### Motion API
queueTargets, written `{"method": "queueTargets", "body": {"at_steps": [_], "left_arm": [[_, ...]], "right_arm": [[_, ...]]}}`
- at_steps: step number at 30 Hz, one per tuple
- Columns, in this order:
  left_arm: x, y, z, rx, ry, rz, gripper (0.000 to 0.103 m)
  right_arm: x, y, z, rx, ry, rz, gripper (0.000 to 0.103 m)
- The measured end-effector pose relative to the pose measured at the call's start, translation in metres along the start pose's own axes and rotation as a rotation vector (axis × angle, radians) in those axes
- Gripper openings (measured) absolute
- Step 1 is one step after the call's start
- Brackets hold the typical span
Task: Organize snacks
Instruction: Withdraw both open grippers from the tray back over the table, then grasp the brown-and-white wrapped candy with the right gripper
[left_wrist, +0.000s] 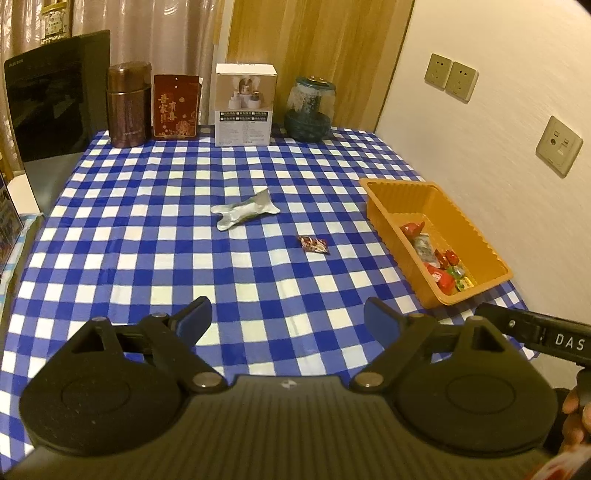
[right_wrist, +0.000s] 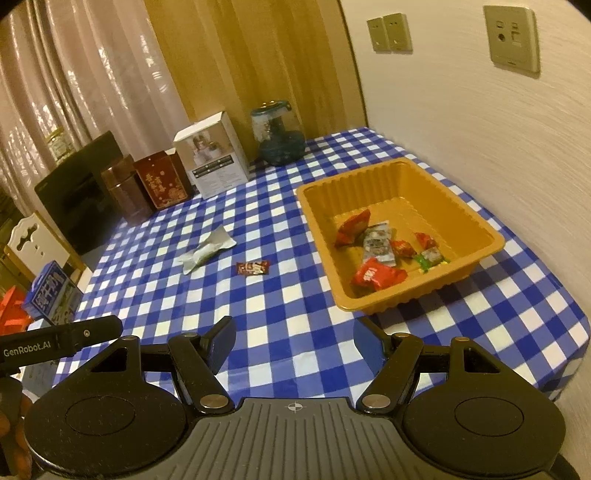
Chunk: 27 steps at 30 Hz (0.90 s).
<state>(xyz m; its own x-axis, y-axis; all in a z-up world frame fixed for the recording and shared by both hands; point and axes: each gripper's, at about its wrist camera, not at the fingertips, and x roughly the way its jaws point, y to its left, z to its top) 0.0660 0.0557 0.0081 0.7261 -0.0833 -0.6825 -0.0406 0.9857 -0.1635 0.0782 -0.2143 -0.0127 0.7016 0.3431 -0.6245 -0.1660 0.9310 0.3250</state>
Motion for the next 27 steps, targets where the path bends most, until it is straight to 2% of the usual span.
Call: {"method": "queueTargets", "body": {"at_steps": [7,13,27], "left_arm": [[0.008,0.019,0.019,-0.001,-0.025,0.025,0.088],[0.035,0.039,0.036,0.018,-0.031,0.048,0.088],[0.126,0.089,0.044,0.074,-0.011,0.082,0.088]], "right_arm": [[0.019,0.018,0.004,-0.056,0.004,0.034,0.07],[0.049,0.036,0.009,-0.102,-0.011,0.064,0.07],[0.169,0.059,0.012,-0.146,0.02,0.058,0.07]]}}
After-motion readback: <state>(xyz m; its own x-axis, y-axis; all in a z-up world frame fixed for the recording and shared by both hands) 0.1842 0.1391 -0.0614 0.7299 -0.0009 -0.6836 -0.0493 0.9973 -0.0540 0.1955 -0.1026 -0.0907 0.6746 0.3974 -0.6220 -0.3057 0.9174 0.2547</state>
